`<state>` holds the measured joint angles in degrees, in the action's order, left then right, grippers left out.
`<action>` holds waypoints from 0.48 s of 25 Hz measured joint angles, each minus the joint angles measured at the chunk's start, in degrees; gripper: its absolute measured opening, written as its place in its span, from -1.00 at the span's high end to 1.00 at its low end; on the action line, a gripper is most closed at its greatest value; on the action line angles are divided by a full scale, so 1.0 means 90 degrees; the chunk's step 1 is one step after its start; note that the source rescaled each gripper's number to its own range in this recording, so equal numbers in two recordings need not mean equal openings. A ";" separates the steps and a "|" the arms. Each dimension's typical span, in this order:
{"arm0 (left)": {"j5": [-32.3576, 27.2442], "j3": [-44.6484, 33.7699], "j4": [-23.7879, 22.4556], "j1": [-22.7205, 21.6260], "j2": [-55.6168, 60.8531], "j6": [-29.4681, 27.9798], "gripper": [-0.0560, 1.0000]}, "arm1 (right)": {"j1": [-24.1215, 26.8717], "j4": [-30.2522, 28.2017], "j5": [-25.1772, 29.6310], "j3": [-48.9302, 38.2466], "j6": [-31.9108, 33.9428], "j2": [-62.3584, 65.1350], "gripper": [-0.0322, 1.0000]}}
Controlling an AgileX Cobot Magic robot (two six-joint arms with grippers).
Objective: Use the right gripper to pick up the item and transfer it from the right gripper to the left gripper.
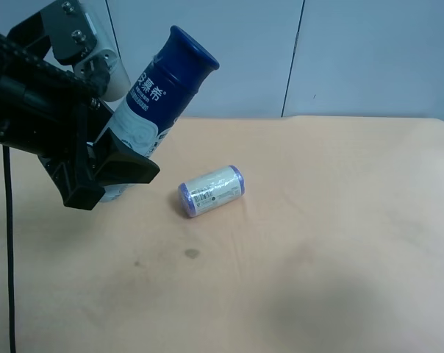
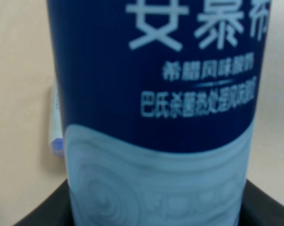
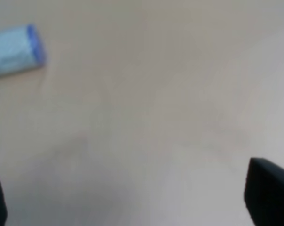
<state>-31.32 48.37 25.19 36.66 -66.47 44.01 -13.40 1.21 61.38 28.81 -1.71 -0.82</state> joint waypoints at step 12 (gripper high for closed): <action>0.0000 0.0000 0.0000 0.0000 0.0000 -0.0072 0.89 | 0.0423 0.0000 0.0000 0.0000 0.0000 0.0107 -1.00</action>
<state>-31.32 48.37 25.19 36.66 -66.47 43.37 -9.60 1.21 61.38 28.81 -1.71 0.15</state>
